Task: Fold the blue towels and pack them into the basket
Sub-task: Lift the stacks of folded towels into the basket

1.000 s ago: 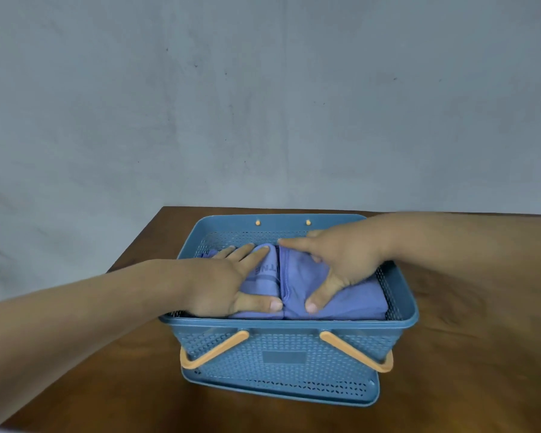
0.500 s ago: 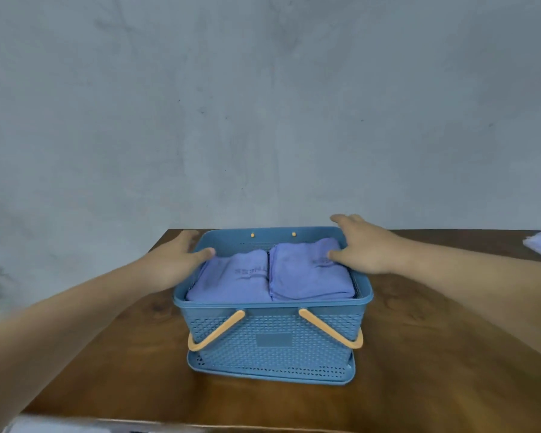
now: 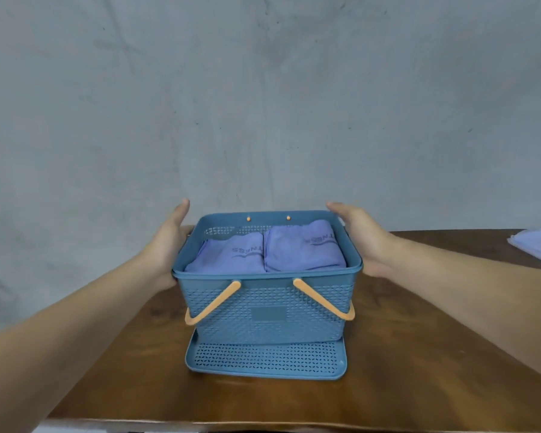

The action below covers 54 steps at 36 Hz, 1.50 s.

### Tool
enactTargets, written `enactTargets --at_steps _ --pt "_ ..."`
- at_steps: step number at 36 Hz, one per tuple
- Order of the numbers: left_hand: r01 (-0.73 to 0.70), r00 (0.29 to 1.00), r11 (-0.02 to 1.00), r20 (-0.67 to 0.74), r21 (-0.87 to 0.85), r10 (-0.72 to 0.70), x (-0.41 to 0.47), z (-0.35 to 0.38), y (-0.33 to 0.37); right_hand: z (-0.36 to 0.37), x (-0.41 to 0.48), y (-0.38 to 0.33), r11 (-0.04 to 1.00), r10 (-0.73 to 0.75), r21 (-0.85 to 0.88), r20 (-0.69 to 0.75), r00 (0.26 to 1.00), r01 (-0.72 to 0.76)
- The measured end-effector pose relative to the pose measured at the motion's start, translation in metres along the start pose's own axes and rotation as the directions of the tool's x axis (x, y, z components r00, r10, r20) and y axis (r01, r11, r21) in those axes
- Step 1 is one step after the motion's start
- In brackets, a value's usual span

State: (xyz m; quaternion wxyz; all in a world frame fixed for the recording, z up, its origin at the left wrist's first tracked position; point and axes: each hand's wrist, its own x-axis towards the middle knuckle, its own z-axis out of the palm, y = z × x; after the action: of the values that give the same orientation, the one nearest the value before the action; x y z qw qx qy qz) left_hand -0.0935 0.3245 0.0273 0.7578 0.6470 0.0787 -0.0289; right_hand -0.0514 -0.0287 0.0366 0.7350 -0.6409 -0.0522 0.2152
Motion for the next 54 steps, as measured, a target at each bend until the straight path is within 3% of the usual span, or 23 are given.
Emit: enactTargets --at_steps 4,10,16,21,27,33,36,41,45,48,54 --pt "-0.043 0.999 0.999 -0.034 -0.009 0.042 0.027 0.016 0.047 -0.012 0.024 -0.041 0.995 -0.09 -0.034 -0.014 0.996 0.09" --pt "-0.021 0.998 0.997 -0.062 -0.069 0.016 0.093 0.042 0.078 -0.04 0.082 -0.071 0.989 -0.137 0.049 0.015 0.99 0.136" --pt "0.009 0.998 0.994 -0.059 -0.107 -0.015 0.168 0.048 0.053 -0.07 0.15 -0.065 0.989 -0.128 0.059 -0.098 0.987 0.135" --pt "0.052 0.998 0.992 -0.018 -0.113 -0.055 0.21 0.039 0.02 -0.083 0.179 -0.034 0.993 -0.08 0.092 0.02 0.997 0.078" --pt "0.06 0.997 0.992 -0.034 -0.109 -0.064 0.226 0.026 -0.012 -0.085 0.192 -0.009 0.991 -0.07 0.114 -0.039 0.997 0.074" --pt "0.089 0.992 0.996 -0.089 -0.033 -0.092 0.205 0.018 -0.019 -0.086 0.171 0.003 0.995 -0.052 -0.1 -0.249 0.967 0.028" --pt "0.124 0.978 0.981 -0.183 0.147 -0.097 0.18 -0.002 -0.034 -0.081 0.139 0.012 0.98 -0.024 -0.192 -0.339 0.94 -0.044" --pt "0.295 0.929 0.875 -0.33 0.383 -0.169 0.121 -0.037 -0.078 -0.075 0.088 0.044 0.952 0.095 -0.217 -0.465 0.88 -0.218" --pt "0.464 0.875 0.792 -0.346 0.397 -0.34 0.075 -0.045 -0.119 -0.059 0.047 0.08 0.885 0.345 -0.174 -0.38 0.858 -0.433" --pt "0.501 0.86 0.765 -0.331 0.405 -0.389 0.052 -0.039 -0.13 -0.043 0.023 0.099 0.845 0.451 -0.166 -0.292 0.844 -0.509" --pt "0.388 0.911 0.797 -0.321 0.463 -0.257 0.015 -0.019 -0.085 -0.022 -0.005 0.069 0.9 0.328 -0.207 -0.258 0.909 -0.384"
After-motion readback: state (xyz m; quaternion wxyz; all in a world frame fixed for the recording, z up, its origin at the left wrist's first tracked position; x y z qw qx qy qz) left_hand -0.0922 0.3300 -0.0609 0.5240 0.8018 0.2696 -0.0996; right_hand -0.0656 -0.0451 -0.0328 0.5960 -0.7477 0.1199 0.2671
